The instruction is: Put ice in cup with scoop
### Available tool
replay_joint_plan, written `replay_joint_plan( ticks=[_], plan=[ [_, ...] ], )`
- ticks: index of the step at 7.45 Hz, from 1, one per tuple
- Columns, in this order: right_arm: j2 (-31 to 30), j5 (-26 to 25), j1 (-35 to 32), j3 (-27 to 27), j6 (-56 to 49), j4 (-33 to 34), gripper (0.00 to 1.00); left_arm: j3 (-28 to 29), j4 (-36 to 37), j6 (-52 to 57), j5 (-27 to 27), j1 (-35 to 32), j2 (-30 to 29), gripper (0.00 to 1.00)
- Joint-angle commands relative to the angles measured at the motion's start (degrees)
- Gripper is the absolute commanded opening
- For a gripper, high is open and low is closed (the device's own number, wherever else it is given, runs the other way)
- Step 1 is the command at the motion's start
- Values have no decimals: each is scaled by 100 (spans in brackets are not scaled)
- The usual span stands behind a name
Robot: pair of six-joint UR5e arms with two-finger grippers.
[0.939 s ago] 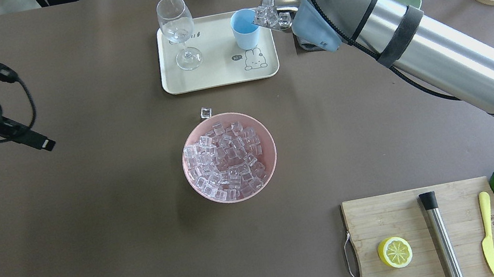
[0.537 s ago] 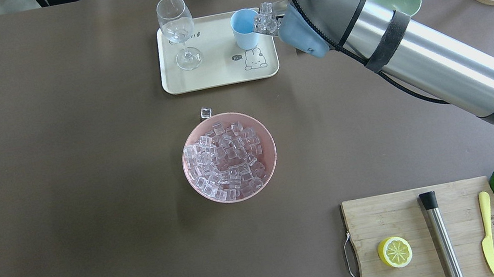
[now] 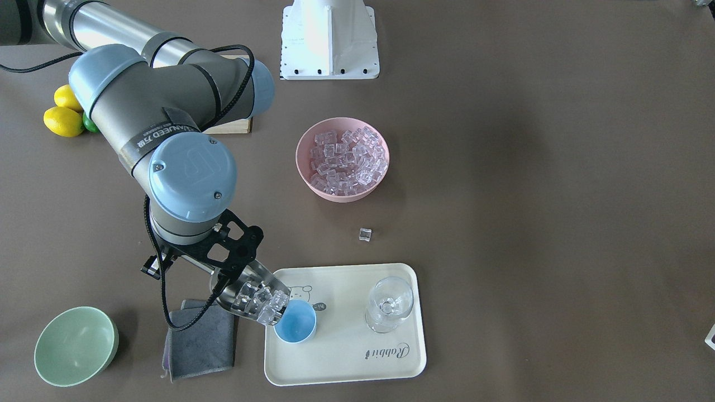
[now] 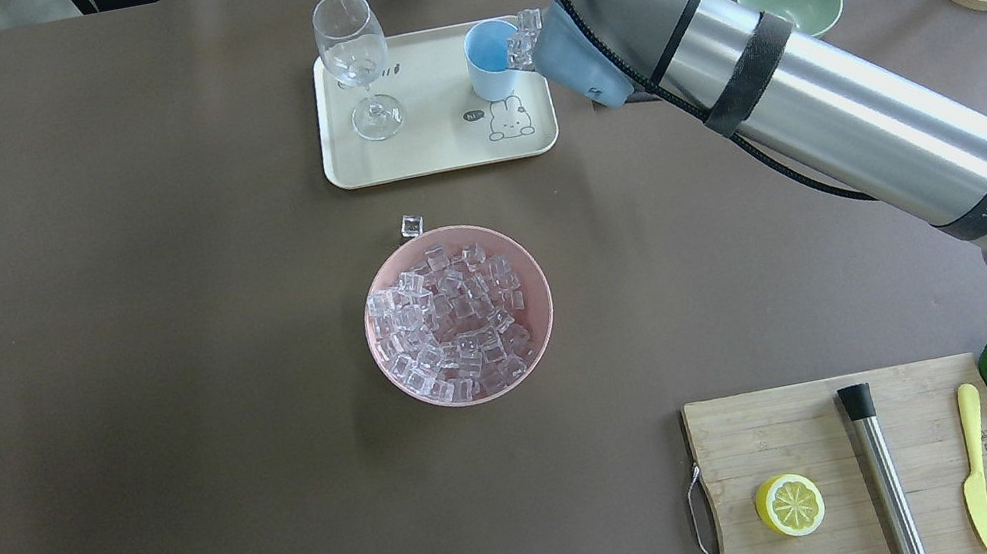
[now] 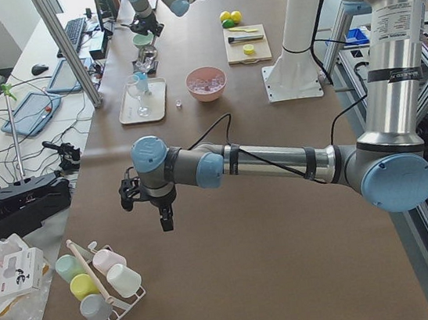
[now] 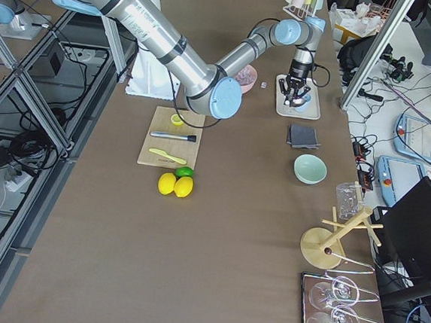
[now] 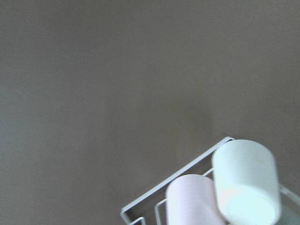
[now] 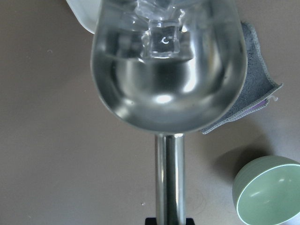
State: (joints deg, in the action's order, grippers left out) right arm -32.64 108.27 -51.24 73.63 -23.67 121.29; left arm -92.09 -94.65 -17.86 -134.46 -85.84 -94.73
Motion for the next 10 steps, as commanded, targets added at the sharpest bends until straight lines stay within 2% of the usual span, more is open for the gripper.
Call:
replay_joint_plan(
  ticks=[1,4,7,8,10],
  plan=[
    [257,-34,0,-183,-137,227,0,358,43,529,605,-232,122,99],
    [354,-157,0,-340,-277,246,0,297,8,590,168,-240,139,99],
    [354,-184,0,-341,-401,255,0,-27,-10,643,148,-232,428,99],
    [354,-184,0,-289,-410,307,0,32,-10,643,174,-232,447,99],
    [-12,104,-200,445,-261,552,0,59,-10,652,201,-232,464,99]
  ],
)
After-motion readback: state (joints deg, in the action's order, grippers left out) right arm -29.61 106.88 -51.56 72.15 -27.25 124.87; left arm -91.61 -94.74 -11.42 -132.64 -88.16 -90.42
